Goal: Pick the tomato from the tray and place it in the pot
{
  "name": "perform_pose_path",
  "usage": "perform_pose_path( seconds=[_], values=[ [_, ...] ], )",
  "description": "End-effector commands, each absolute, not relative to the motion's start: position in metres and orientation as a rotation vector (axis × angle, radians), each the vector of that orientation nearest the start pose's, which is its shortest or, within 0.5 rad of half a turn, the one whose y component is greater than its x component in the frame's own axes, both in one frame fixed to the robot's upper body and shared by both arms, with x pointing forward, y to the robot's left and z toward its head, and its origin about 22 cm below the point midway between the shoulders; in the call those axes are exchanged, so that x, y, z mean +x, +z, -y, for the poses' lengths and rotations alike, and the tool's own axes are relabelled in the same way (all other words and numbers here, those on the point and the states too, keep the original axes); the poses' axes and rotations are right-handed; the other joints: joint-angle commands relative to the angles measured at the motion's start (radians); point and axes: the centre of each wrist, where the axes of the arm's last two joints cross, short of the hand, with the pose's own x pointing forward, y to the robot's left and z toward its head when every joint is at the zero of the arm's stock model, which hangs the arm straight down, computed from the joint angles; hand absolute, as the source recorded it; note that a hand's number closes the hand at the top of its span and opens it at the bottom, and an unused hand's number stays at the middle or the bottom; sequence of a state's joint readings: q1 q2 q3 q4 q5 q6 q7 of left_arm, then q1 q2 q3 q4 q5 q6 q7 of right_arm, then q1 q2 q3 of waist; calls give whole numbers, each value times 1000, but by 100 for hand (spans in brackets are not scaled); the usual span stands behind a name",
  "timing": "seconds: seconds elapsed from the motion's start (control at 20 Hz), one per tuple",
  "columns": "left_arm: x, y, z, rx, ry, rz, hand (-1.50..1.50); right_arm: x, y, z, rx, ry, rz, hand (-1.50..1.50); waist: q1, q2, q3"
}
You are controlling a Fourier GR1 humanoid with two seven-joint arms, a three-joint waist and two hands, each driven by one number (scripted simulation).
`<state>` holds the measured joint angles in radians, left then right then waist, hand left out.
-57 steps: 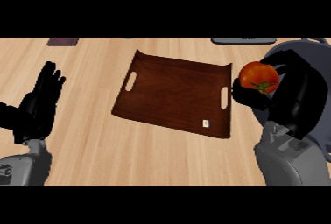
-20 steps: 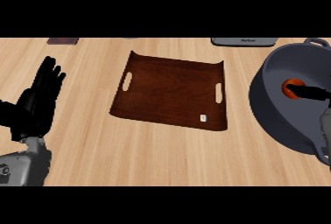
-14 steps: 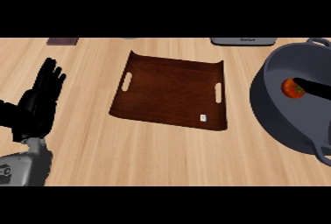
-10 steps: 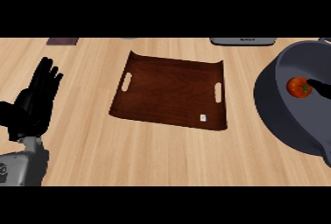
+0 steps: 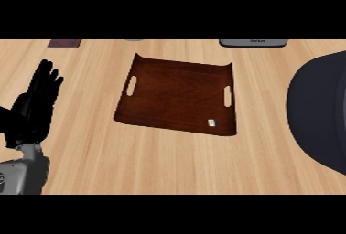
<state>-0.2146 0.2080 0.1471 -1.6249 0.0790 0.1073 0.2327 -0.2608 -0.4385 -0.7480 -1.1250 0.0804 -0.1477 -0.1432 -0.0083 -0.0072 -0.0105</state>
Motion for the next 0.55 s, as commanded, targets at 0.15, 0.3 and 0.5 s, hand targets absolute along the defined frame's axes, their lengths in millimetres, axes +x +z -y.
perform_pose_path(
  seconds=[0.15,0.3,0.5],
  values=[
    [283,80,-274,189,83,1598,0,181,67,512,-893,-381,1541,-150,0,5,10],
    [285,80,-278,203,79,1616,0,169,35,519,-899,-396,1548,-150,4,7,11],
    [280,101,-277,206,72,1594,0,170,58,537,-901,-379,1544,-150,6,6,11]
  ],
)
